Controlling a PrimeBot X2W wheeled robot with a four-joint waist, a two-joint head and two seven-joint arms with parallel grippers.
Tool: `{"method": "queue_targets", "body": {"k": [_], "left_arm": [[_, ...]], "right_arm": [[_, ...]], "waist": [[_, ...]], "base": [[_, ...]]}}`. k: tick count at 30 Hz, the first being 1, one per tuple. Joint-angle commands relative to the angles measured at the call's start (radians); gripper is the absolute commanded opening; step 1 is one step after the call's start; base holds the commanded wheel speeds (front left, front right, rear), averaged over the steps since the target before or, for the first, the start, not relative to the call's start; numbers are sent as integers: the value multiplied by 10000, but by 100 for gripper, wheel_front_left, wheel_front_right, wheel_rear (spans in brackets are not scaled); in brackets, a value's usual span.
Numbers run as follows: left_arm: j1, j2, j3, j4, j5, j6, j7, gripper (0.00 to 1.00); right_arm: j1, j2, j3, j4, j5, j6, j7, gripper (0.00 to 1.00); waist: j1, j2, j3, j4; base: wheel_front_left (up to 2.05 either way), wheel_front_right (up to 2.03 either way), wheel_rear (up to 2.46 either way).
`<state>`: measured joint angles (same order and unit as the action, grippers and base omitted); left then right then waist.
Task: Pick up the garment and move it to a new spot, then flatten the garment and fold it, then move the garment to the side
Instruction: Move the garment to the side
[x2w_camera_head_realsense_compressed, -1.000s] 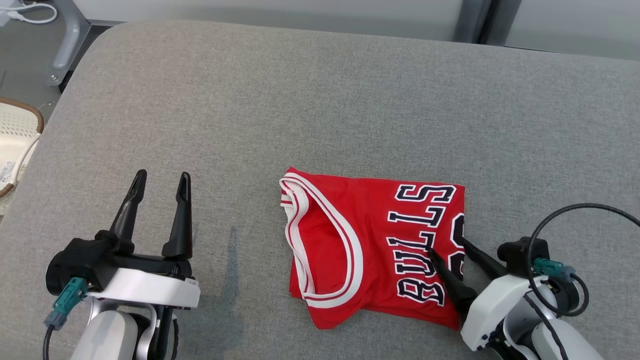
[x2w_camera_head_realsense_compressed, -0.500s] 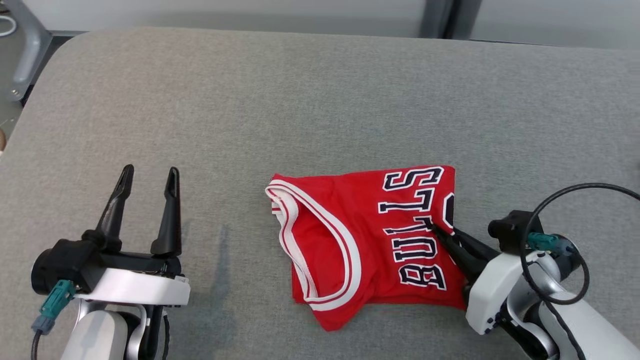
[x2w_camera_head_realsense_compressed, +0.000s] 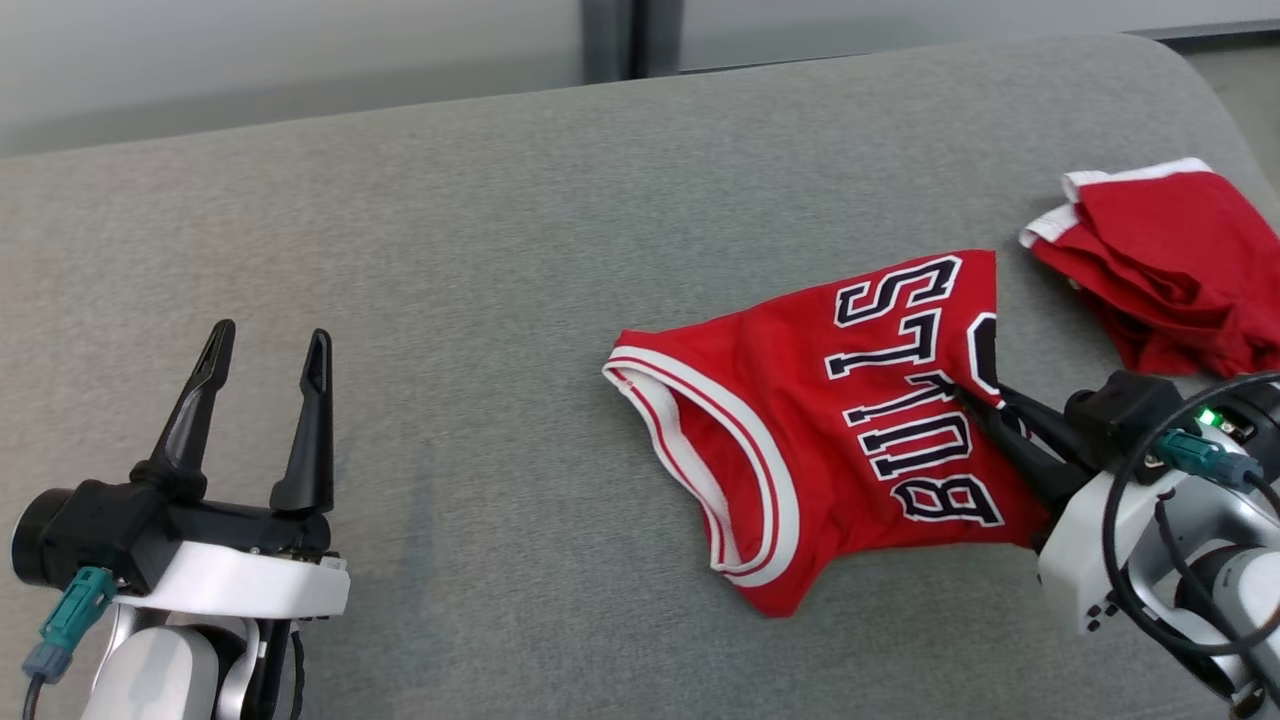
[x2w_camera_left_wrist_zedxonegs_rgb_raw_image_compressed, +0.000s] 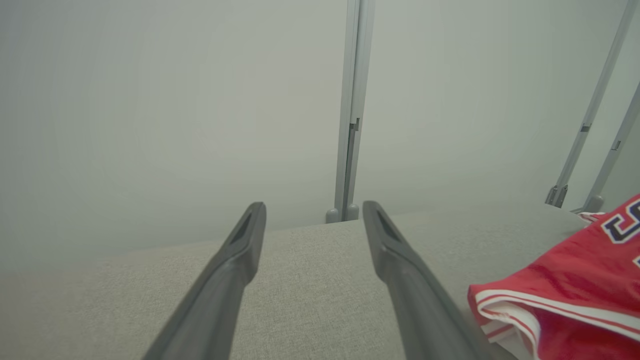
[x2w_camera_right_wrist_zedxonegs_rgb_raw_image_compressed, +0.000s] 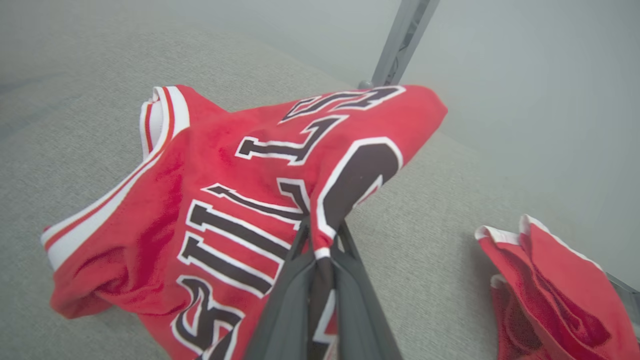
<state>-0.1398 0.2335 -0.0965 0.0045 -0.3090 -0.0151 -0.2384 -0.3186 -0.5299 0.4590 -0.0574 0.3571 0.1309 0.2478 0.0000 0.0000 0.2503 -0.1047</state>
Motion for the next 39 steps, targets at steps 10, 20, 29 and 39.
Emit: {"method": "queue_targets", "body": {"k": [10, 20, 29, 39], "left_arm": [[-330, 588, -13, -966, 236, 47, 669, 100], [-780, 1030, 40, -1664, 358, 11, 1155, 100], [-1039, 1397, 68, -1962, 426, -58, 1454, 100], [-1580, 1774, -134, -2322, 590, -226, 1852, 100]], "right_arm": [[-1056, -580, 237, -498, -40, 0, -59, 0], [-3500, -1366, 546, 918, 323, -1, -1106, 0], [-4345, -2125, -441, 2338, 811, -1, -1615, 0], [-5105, -1502, -1182, 5251, 1097, -1, -2380, 0]], "waist": [[0, 0, 1057, -2261], [0, 0, 2171, -2854], [0, 0, 2932, -3059], [0, 0, 3882, -2931]], "base": [[0, 0, 0], [0, 0, 0], [0, 0, 0], [0, 0, 0]]}}
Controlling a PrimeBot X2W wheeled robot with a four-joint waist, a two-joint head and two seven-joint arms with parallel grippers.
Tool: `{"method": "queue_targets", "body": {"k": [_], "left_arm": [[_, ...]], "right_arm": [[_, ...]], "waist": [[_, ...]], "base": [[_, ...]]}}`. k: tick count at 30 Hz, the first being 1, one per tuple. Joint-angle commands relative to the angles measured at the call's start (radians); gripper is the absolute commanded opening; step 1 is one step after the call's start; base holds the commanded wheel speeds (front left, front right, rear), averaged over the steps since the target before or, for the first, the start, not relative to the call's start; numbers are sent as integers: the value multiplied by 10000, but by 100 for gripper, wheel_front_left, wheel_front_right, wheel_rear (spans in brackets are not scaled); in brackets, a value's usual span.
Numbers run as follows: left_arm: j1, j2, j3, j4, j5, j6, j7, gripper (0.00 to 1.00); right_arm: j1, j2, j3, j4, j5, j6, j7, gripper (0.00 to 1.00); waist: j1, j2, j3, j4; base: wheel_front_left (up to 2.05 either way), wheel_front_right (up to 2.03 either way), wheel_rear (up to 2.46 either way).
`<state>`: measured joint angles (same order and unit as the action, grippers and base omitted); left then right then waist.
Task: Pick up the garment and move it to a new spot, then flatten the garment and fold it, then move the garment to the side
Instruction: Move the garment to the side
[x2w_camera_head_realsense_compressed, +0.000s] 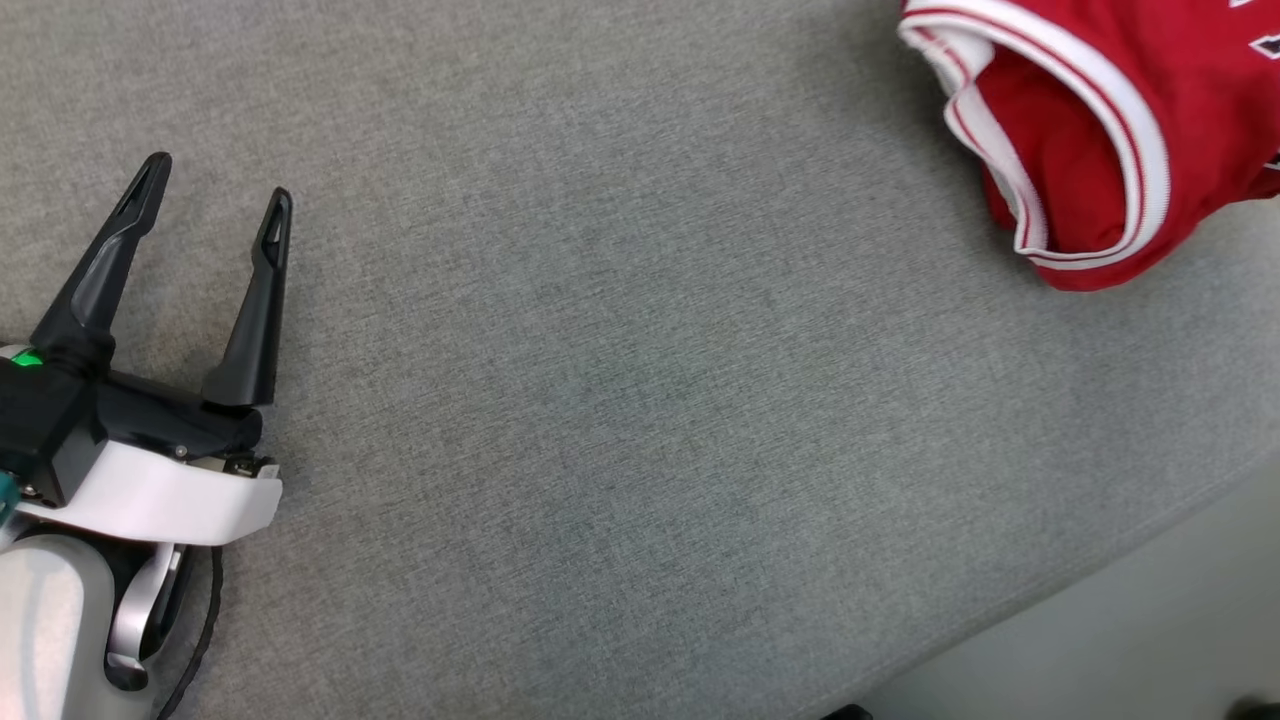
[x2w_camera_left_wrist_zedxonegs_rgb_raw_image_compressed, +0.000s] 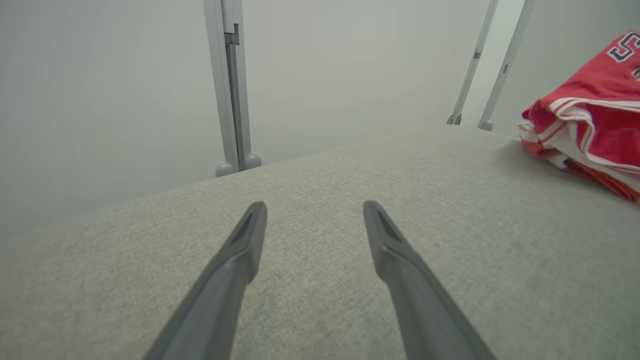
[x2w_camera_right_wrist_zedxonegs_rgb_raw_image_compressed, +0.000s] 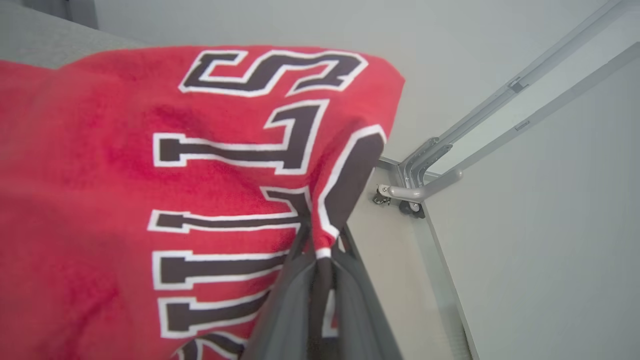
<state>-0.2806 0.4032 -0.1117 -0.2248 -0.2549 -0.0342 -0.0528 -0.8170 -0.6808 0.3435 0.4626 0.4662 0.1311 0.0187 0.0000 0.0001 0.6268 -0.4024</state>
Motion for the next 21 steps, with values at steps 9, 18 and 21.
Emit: {"method": "queue_targets", "body": {"k": [9, 18, 21], "left_arm": [[-297, 231, -55, -154, 84, -10, 190, 100], [-107, 71, -163, 104, -38, 99, -25, 100], [10, -42, -178, 254, -130, 184, -193, 100]], "right_arm": [[-721, 996, -319, 2745, 81, -2, -1223, 100], [-133, 1647, -1260, 3273, 197, -2, -2717, 100], [363, 1855, -1950, 2683, 0, -2, -2851, 100]], "waist": [[0, -1, 577, 122], [0, -1, -63, 136], [0, -1, -426, 246]], "base": [[0, 0, 0], [0, 0, 0], [0, 0, 0]]}}
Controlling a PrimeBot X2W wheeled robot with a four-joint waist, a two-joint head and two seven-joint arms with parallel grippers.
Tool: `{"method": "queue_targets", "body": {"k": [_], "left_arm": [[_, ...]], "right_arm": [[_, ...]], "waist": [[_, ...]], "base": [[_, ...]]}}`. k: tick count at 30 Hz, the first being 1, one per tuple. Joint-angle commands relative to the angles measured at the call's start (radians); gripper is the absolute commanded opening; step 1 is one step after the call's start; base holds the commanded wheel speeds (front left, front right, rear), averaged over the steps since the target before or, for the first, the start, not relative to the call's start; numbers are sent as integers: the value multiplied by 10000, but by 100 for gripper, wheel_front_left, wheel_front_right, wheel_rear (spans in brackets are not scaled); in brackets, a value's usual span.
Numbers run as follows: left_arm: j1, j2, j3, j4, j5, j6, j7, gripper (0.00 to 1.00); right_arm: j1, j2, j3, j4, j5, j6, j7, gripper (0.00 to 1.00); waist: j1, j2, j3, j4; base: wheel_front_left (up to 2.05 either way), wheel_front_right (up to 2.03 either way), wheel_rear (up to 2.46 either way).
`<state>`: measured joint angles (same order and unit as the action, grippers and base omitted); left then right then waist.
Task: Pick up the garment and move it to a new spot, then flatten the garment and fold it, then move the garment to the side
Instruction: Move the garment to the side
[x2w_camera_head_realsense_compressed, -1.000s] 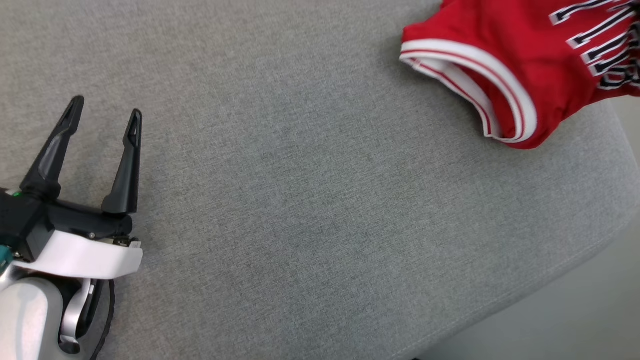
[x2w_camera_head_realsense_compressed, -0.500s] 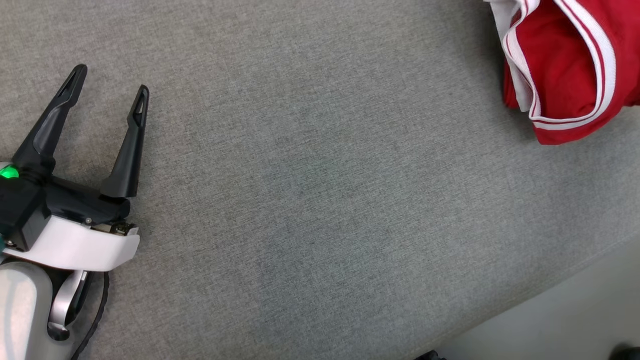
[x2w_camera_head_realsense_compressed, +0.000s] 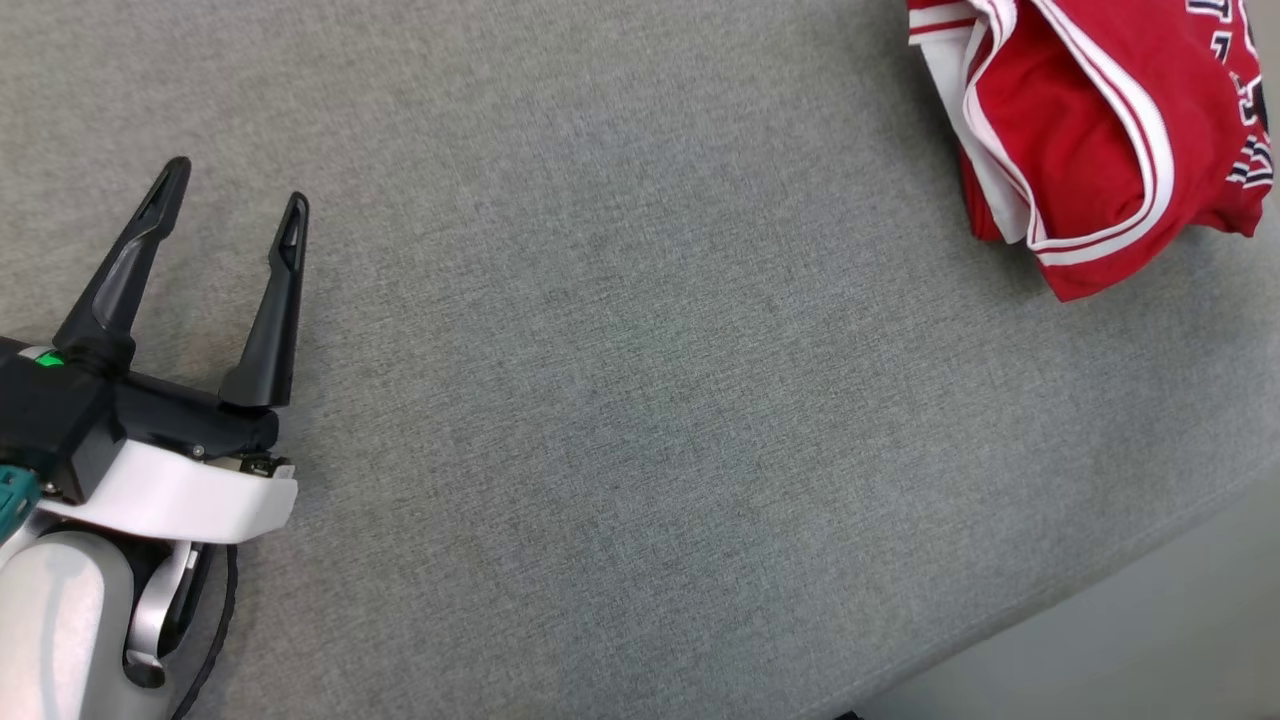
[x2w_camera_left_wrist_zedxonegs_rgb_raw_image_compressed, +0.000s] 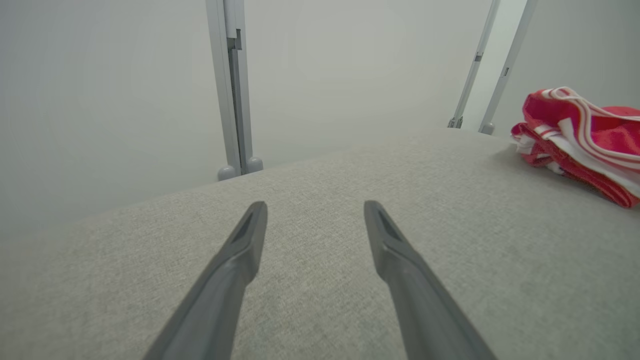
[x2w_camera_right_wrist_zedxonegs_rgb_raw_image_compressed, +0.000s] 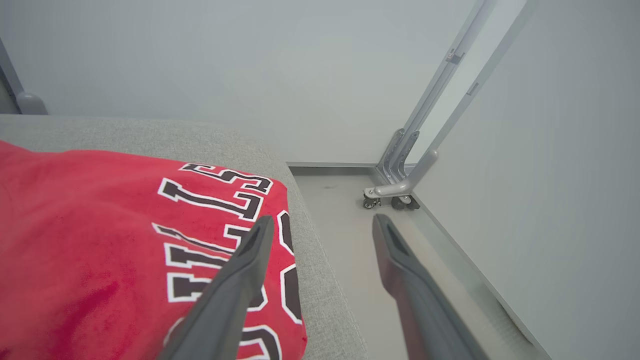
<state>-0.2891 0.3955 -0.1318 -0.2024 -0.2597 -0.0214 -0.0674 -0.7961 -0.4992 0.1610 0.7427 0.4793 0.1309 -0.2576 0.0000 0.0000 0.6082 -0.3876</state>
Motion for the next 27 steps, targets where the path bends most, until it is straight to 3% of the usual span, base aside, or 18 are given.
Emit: {"method": "queue_targets", "body": {"k": [1, 6, 12, 19, 27], "left_arm": [[151, -35, 10, 103, -104, 81, -111, 100], [373, -293, -19, 477, -287, 194, -433, 100], [605, -605, 12, 928, -527, 321, -831, 100], [979, -944, 158, 1384, -804, 516, -1288, 100], [1337, -1187, 424, 1860, -1094, 662, -1663, 100]], "right_arm": [[364, 145, -412, -437, -178, 0, -92, 100], [1801, 883, -1702, -2481, -916, 0, -75, 100], [3274, 1923, -2437, -4314, -1489, 0, -72, 100], [4629, 3232, -2304, -6233, -2079, 2, 337, 100], [5399, 4039, -1682, -7258, -2512, 0, 808, 100]], "waist": [[0, 0, -373, 151], [0, 0, -1032, 517], [0, 0, -1702, 1030], [0, 0, -2383, 1817], [0, 0, -2990, 2627]], "base": [[0, 0, 0], [0, 0, 0], [0, 0, 0], [0, 0, 0], [0, 0, 0]]}}
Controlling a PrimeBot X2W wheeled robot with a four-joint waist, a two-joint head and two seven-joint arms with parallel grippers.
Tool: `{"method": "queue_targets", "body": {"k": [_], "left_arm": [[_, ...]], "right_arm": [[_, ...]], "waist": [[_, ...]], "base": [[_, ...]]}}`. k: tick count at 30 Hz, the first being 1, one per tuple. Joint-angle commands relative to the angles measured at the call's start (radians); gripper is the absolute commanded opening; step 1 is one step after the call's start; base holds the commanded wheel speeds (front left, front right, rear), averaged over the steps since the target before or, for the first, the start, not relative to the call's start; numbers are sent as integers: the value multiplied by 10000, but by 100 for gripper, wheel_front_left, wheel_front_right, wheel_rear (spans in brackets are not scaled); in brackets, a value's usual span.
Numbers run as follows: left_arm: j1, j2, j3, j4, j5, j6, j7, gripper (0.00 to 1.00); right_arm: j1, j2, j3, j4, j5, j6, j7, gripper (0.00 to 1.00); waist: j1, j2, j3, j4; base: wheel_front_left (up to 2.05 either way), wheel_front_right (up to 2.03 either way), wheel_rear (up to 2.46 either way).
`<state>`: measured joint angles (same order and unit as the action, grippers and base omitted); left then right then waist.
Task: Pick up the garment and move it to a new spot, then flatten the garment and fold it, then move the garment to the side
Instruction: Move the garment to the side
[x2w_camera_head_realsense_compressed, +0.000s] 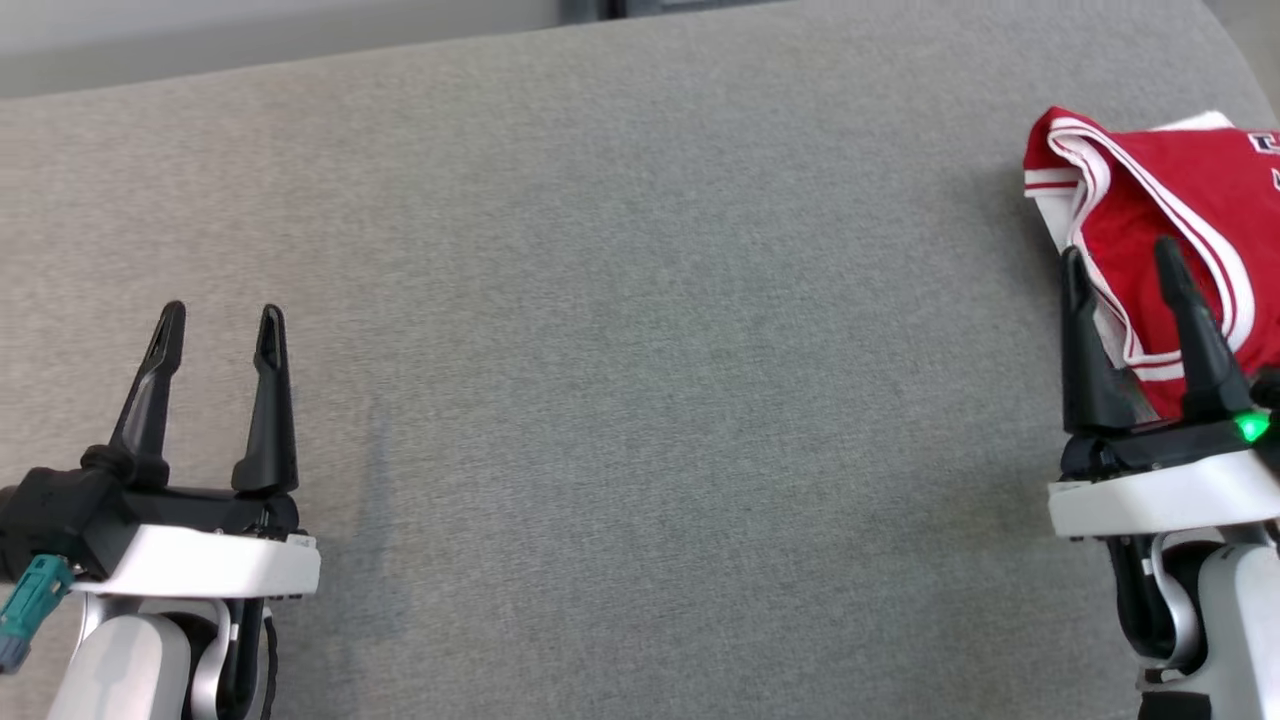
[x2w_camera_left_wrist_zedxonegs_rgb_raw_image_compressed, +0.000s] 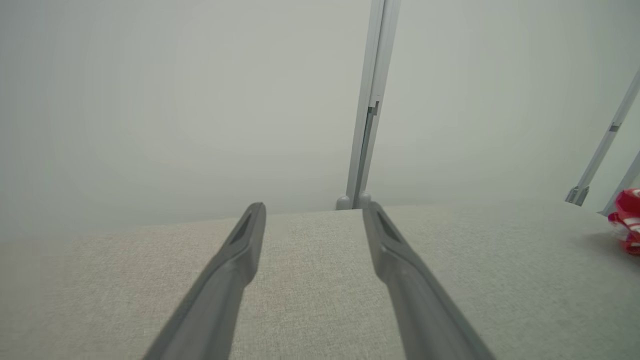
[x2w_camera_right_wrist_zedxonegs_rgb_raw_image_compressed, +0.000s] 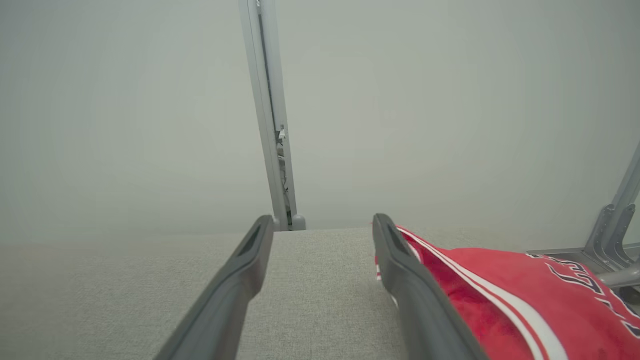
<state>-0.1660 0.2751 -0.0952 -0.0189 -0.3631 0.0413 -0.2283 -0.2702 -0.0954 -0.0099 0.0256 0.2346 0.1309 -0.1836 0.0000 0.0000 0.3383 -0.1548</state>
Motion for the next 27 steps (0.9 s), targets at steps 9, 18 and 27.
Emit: {"method": "queue_targets", "body": {"k": [9, 18, 27], "left_arm": [[761, -175, 121, 457, -157, 97, -229, 100], [1263, -194, -76, 825, -191, 5, -232, 100], [1669, -146, -208, 893, -234, 59, -71, 100]], "right_arm": [[809, 288, 126, -378, -301, 2, 325, 100], [1699, 345, -191, -501, -451, 2, 652, 100], [2522, 395, -551, -947, -529, 2, 973, 100]], "waist": [[0, 0, -1067, 936], [0, 0, -1978, 1412], [0, 0, -2534, 1572]], "base": [[0, 0, 0], [0, 0, 0], [0, 0, 0]]}}
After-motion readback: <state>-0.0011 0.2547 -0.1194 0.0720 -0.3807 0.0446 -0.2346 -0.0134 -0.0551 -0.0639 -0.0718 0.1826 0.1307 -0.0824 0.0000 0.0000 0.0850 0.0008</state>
